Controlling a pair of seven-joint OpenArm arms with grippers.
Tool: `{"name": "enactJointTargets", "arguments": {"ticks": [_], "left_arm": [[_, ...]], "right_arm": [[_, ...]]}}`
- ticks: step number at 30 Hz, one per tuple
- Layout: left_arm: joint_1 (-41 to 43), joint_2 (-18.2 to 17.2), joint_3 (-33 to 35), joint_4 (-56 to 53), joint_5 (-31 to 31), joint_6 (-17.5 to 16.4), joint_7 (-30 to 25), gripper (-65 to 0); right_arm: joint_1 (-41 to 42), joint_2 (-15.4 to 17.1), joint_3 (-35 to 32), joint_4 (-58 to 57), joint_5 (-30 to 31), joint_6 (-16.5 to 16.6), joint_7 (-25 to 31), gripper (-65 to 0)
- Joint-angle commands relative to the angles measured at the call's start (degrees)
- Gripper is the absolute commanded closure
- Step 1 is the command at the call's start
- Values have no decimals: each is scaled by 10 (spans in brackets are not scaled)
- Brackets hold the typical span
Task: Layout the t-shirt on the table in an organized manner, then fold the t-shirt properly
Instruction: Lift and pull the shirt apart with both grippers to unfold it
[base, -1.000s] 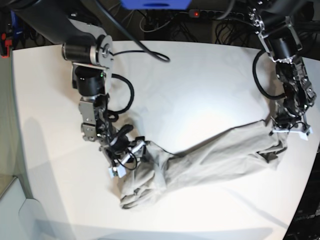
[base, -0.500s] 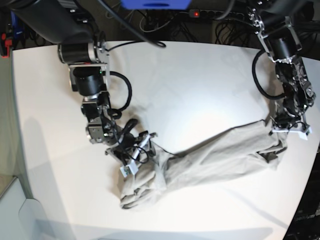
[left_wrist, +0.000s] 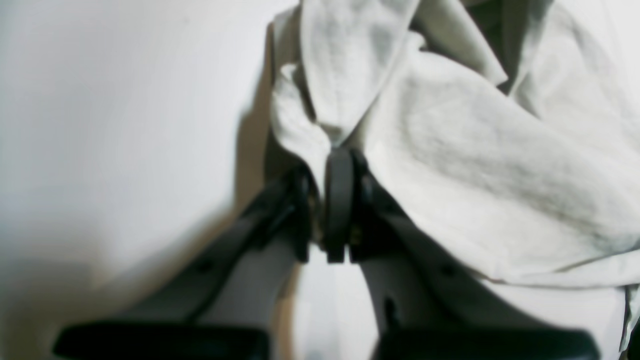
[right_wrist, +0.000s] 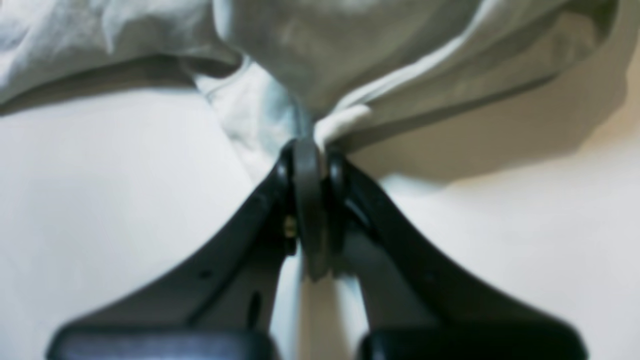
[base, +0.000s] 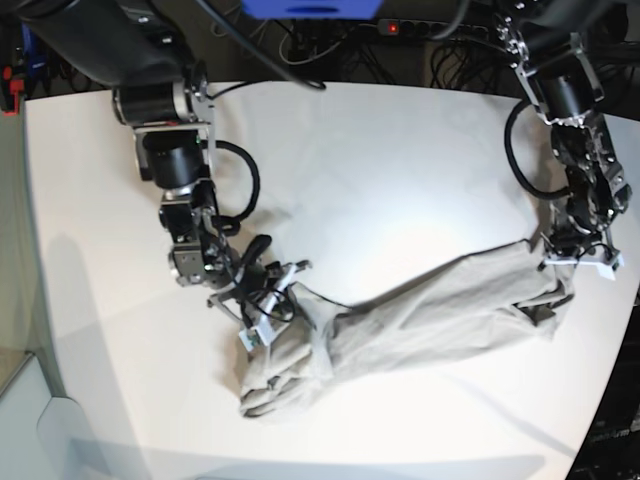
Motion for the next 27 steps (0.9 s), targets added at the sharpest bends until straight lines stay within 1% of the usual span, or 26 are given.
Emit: {"name": "enactJointTargets", "arguments": {"ticks": [1, 4, 5, 6, 7, 9, 11, 16, 19, 23, 24, 27], "left_arm": [[-10, -9, -2, 21, -16, -5, -8, -1], [5, -13, -2, 52, -55, -5, 2, -1], [10, -14, -2, 65, -66, -5, 9, -1], [13, -15, -2, 79, -75, -4, 16, -1], [15, -18, -2, 95, -86, -4, 25, -1], [16, -21, -2, 118, -96, -4, 41, -1], [16, -21, -2, 139, -100, -4, 58, -1], [32, -17, -2, 217, -100, -4, 96, -1], [38, -17, -2, 261, -100, -4, 114, -1], [39, -16, -2, 309, -102, -5, 137, -1], [40, -16, -3, 322, -108, -5, 147, -1], [52, -21, -24, 341, -129, -5, 169, -1]], "right_arm": [[-6, 7, 2, 23, -22, -7, -41, 0], [-38, 22, 31, 146, -21, -4, -91, 0], [-48, 22, 34, 188, -21, -3, -102, 0], [-60, 23, 37, 229, -21, 1, -114, 0], [-73, 23, 39, 277, -21, 12, -129, 0], [-87, 24, 38, 359, -23, 35, -159, 0], [-99, 24, 38, 426, -23, 49, -188, 0], [-132, 32, 38, 601, -22, 56, -259, 0], [-138, 33, 38, 672, -24, 56, -290, 0], [-139, 48, 40, 751, -22, 56, -335, 0], [-144, 53, 44, 763, -22, 56, -346, 0], [-155, 54, 67, 767, -22, 56, -350, 0]]}}
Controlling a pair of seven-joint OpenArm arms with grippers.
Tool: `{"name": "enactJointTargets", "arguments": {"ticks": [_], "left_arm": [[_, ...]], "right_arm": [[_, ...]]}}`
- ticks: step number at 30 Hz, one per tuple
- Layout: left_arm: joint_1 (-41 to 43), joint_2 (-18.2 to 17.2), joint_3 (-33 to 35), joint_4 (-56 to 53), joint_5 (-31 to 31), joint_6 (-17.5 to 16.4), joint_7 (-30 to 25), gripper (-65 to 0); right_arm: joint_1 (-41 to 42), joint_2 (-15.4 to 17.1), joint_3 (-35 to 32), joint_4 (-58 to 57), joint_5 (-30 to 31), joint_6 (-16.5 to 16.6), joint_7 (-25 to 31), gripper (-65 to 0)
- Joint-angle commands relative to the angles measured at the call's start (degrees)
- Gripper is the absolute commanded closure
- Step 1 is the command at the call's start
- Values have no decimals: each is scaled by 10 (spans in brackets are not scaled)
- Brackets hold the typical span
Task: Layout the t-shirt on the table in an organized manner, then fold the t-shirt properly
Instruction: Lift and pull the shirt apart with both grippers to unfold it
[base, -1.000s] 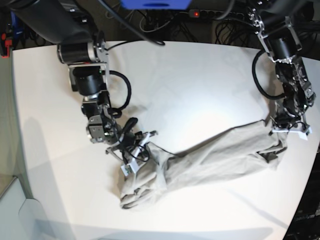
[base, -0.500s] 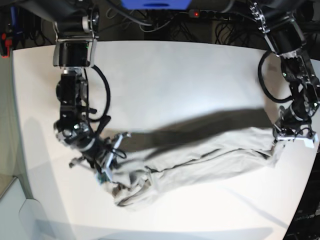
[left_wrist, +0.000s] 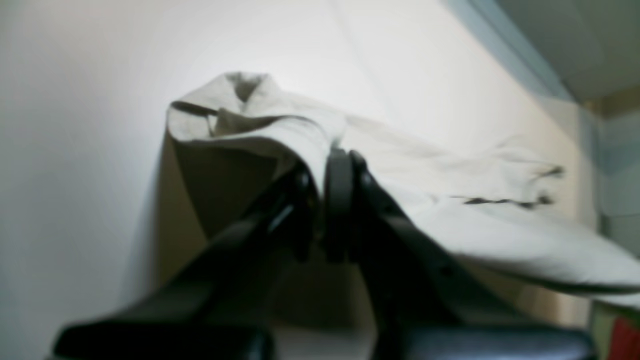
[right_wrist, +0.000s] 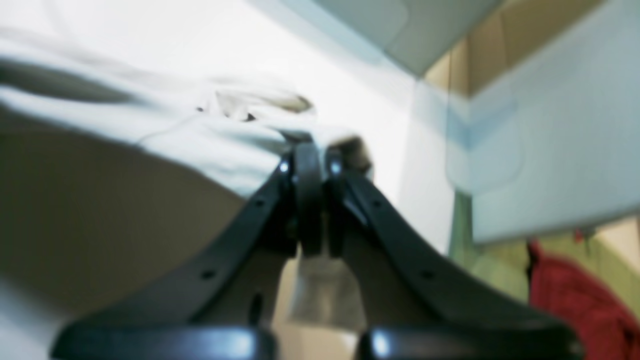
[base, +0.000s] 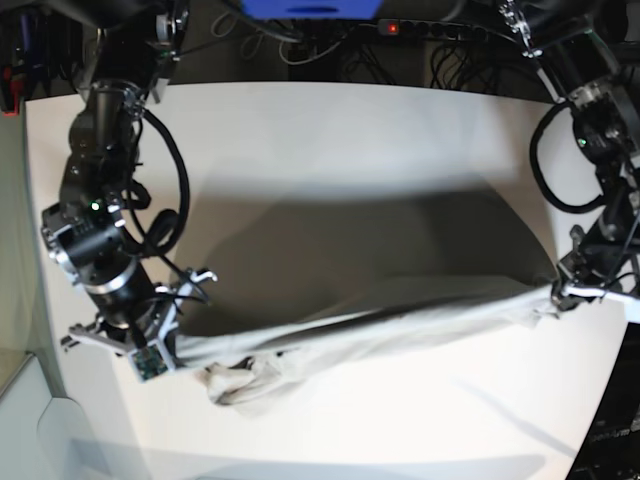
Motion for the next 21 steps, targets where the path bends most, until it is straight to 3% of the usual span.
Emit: {"name": "enactJointTargets", "arguments": {"ticks": [1, 5, 10, 21], "left_arm": [[0, -11, -16, 16, -4, -3, -2, -1], [35, -26, -26, 24, -21, -3, 20, -1], [81, -48, -18, 21, -14, -3, 20, -2], [156, -98, 41, 20, -14, -3, 20, -2]], "right_arm": [[9, 5, 7, 8, -2, 4, 10, 0], [-43, 12, 13, 8, -2, 6, 14, 0], [-112, 22, 13, 9, -4, 64, 14, 0], [-262, 19, 11, 9, -2, 64, 14, 0]]}}
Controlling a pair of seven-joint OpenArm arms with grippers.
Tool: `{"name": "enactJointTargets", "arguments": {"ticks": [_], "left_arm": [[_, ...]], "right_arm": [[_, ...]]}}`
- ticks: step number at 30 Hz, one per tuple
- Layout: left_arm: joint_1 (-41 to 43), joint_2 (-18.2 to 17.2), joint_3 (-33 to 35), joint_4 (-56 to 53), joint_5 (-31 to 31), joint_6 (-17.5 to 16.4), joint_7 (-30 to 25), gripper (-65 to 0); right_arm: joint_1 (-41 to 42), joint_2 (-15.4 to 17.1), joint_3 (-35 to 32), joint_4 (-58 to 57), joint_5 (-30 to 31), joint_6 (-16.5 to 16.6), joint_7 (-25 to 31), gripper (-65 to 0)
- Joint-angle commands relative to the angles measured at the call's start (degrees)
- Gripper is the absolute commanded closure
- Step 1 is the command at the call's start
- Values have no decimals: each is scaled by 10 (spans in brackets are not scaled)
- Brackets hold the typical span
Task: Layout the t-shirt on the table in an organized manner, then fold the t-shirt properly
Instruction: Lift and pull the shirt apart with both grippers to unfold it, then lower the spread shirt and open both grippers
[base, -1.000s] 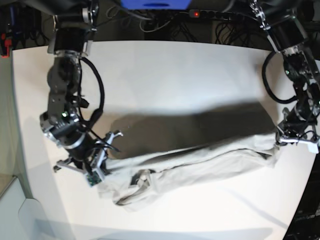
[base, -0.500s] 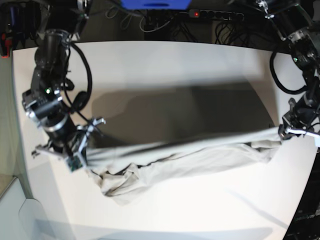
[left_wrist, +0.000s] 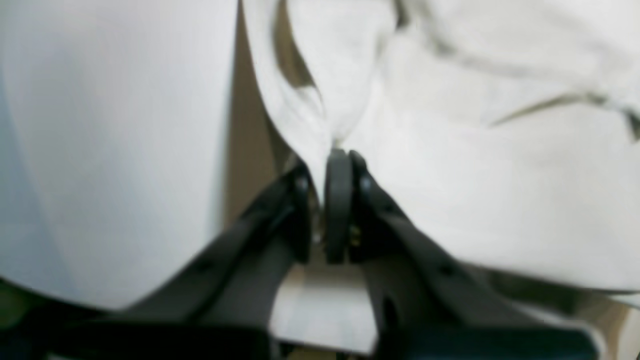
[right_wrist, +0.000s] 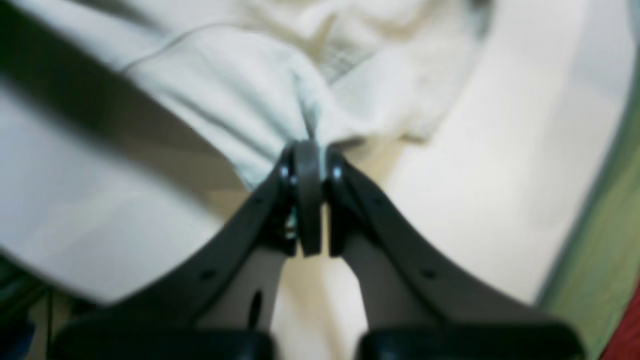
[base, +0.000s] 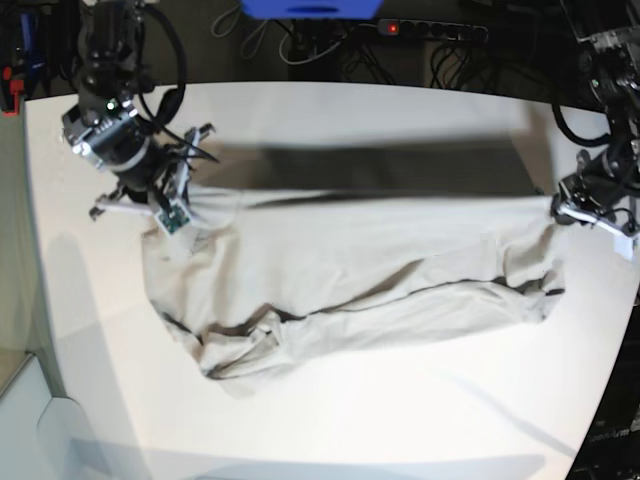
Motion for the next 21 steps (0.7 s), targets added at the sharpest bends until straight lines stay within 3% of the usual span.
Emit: {"name": "enactJointTargets", "arguments": {"ticks": [1, 4, 10, 14, 21], "left_arm": [[-3, -18, 3, 9, 0, -2, -10, -2], [11, -28, 20, 9, 1, -2, -10, -2], [45, -52, 27, 9, 1, -2, -10, -2], [59, -54, 24, 9, 1, -2, -10, -1], [88, -53, 27, 9, 2, -2, -10, -4]], "right_arm": [[-10, 3, 2, 10, 0, 6, 7, 0], [-56, 3, 1, 10, 1, 6, 11, 0], [-140, 3, 4, 10, -2, 6, 83, 0], [-168, 1, 5, 9, 0, 6, 87, 0], [-177, -37, 33, 8, -2, 6, 87, 0]]}}
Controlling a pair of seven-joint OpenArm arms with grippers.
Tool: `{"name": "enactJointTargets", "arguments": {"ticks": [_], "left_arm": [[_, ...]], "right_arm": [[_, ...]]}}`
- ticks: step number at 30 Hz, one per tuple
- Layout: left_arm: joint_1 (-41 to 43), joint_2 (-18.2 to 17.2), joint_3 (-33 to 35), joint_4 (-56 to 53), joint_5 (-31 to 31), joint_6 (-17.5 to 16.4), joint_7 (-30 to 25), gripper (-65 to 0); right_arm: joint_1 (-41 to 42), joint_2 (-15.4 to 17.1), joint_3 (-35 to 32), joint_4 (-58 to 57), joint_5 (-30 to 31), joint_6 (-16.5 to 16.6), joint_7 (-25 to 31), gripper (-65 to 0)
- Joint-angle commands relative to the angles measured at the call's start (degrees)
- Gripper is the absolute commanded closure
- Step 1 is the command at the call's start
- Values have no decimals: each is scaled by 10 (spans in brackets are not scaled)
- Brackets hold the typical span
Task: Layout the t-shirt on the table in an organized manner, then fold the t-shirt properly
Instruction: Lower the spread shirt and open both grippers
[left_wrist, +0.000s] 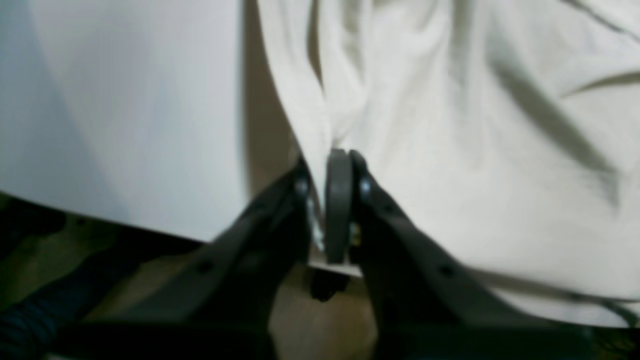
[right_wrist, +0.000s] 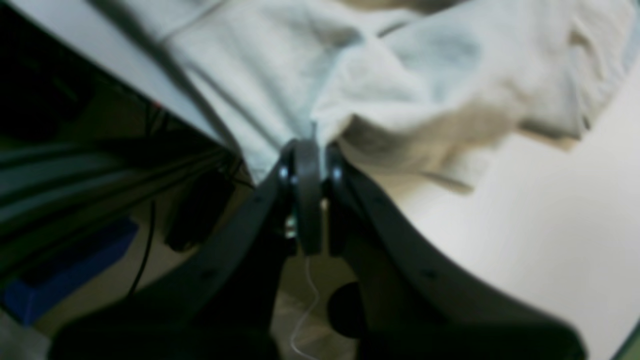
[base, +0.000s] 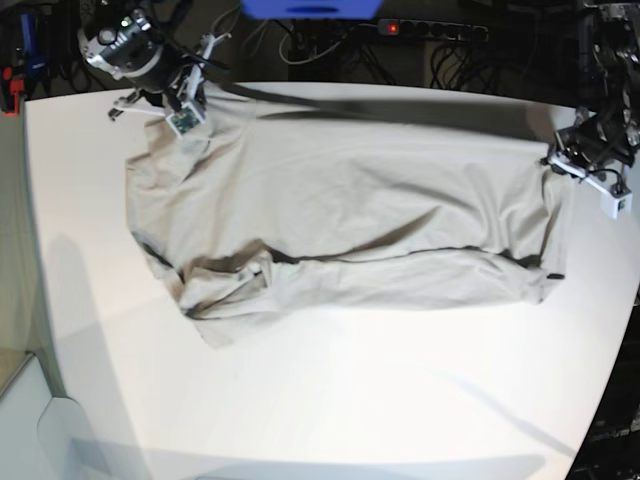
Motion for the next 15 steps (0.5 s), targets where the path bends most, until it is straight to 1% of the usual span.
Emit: {"name": "enactJointTargets", "arguments": {"ticks": [1, 3, 5, 6, 9, 11, 12, 13, 15], "left_arm": [[1, -10, -3, 9, 1, -2, -6, -5], [12, -11, -3, 10, 0, -2, -6, -6], [18, -11, -3, 10, 0, -2, -6, -30], [19, -11, -3, 10, 0, -2, -6, -65], [28, -11, -7, 10, 0, -2, -6, -241], [35, -10, -7, 16, 0, -2, -6, -354], [39, -10, -7, 16, 0, -2, -6, -399], [39, -10, -7, 16, 0, -2, -6, -422], [39, -11, -8, 17, -1, -3, -6, -430]], "right_arm": [[0, -4, 9, 8, -2, 6, 6, 0], [1, -11, 23, 8, 0, 6, 6, -15], [2, -19, 35, 8, 1, 6, 6, -54], [2, -22, 39, 8, 0, 6, 6, -85], [1, -23, 37, 8, 0, 6, 6, -198], [-3, -23, 39, 8, 1, 6, 6, -250], [-5, -23, 39, 8, 1, 6, 6, -265], [-5, -23, 39, 8, 1, 6, 6, -271], [-5, -22, 40, 8, 1, 6, 6, -274]]}}
